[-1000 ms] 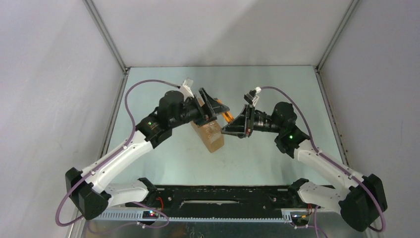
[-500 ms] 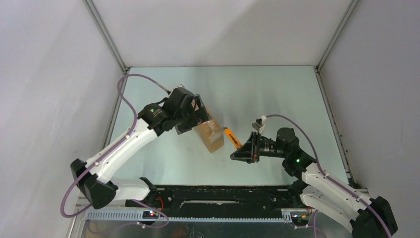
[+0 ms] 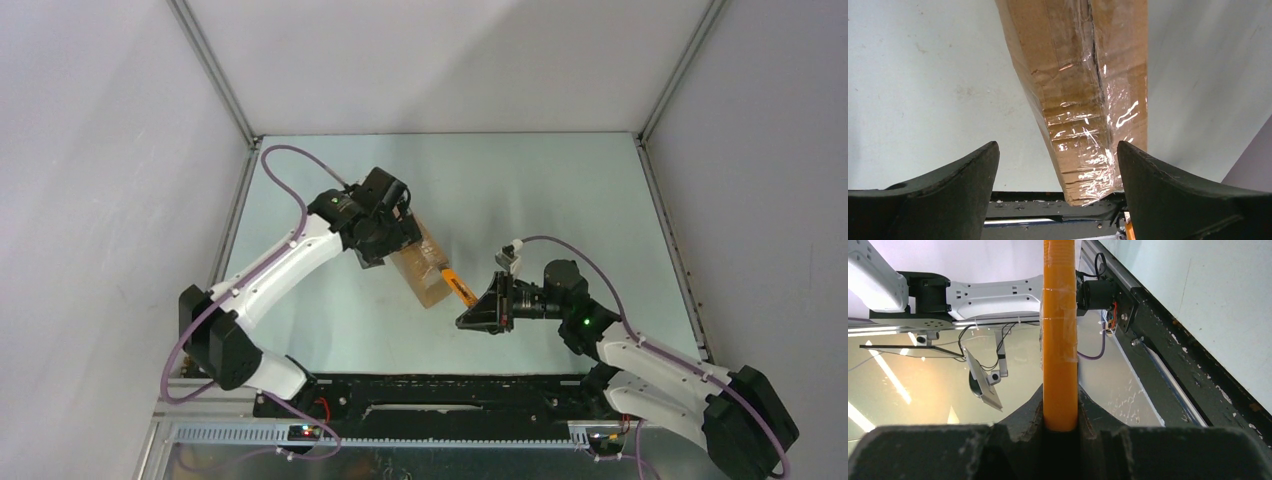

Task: Unpack the express box
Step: Cut the express box at the center of the board.

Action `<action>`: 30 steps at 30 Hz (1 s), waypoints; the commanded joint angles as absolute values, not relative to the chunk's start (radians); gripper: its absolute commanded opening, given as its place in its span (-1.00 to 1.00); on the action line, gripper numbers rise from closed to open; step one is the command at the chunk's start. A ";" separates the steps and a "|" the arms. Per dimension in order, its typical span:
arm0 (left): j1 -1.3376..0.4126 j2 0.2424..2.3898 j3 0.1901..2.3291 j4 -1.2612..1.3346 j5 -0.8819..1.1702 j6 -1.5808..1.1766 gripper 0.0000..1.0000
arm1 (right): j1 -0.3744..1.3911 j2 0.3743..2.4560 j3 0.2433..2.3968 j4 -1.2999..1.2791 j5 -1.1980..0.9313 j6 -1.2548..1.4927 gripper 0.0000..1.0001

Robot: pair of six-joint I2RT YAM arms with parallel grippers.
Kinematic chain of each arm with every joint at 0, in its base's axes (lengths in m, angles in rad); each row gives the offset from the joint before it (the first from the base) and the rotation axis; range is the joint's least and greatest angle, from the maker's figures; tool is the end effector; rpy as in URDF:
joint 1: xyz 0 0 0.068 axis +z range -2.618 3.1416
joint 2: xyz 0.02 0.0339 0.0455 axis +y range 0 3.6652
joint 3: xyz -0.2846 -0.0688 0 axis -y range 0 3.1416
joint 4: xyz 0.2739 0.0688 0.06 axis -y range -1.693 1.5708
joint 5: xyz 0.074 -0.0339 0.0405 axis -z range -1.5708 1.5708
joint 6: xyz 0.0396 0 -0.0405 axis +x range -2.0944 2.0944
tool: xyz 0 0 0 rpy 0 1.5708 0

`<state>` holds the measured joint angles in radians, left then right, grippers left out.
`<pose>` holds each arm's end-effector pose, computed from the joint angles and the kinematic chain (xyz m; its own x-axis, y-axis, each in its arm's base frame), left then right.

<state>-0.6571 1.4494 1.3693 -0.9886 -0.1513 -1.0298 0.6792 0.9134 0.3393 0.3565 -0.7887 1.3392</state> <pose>0.2553 -0.1894 0.3347 -0.8258 -0.4332 -0.3611 -0.3135 0.8849 -0.3445 0.1443 0.1526 0.2184 -0.9940 0.0791 -0.0750 -0.0618 0.1580 0.9855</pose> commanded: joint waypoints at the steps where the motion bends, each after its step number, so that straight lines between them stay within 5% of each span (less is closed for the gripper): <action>1: -0.650 1.465 1.423 -0.981 -0.135 -1.047 0.78 | 0.686 0.926 0.339 0.448 -0.793 1.348 -1.00; 6: -0.648 1.511 1.458 -1.017 -0.108 -1.058 0.69 | 0.693 0.951 0.338 0.462 -0.792 1.342 -1.00; 19: -0.647 1.569 1.521 -1.181 -0.108 -1.151 0.03 | 0.706 0.938 0.320 0.435 -0.774 1.326 -1.00; 30: -0.650 1.588 1.572 -1.218 -0.099 -1.145 -0.33 | 0.726 0.946 0.316 0.481 -0.772 1.342 -1.00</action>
<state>-0.6518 1.5867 1.5356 -1.1847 -0.0982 -1.1347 0.7116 0.9508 0.3073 0.4076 -0.7811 1.3437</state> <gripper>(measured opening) 0.436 0.225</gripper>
